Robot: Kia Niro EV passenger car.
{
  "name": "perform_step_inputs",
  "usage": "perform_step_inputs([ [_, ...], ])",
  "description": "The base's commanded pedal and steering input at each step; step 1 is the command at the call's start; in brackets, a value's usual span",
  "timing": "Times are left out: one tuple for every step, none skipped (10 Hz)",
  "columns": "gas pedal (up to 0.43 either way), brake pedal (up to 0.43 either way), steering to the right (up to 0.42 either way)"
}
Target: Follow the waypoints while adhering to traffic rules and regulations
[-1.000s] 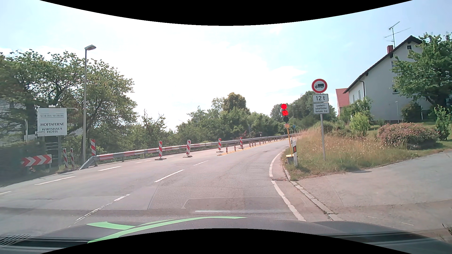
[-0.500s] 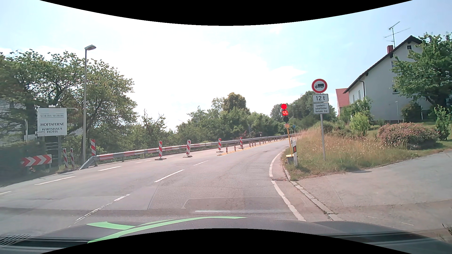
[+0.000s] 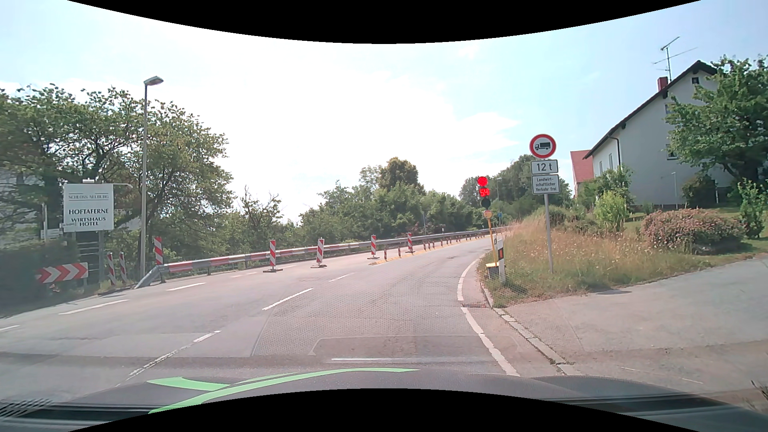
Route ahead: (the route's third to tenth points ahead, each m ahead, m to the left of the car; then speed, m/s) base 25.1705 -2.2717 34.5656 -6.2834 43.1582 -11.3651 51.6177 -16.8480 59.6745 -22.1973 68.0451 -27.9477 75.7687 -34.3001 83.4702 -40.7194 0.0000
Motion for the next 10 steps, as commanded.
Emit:
perform_step_inputs([
  [0.0, 0.317, 0.072],
  [0.0, 0.311, 0.072],
  [0.0, 0.317, 0.072],
  [0.0, 0.317, 0.071],
  [0.0, 0.317, 0.072],
  [0.0, 0.317, 0.071],
  [0.0, 0.317, 0.072],
  [0.0, 0.317, 0.071],
  [0.0, 0.317, 0.071],
  [0.0, 0.317, 0.071],
])
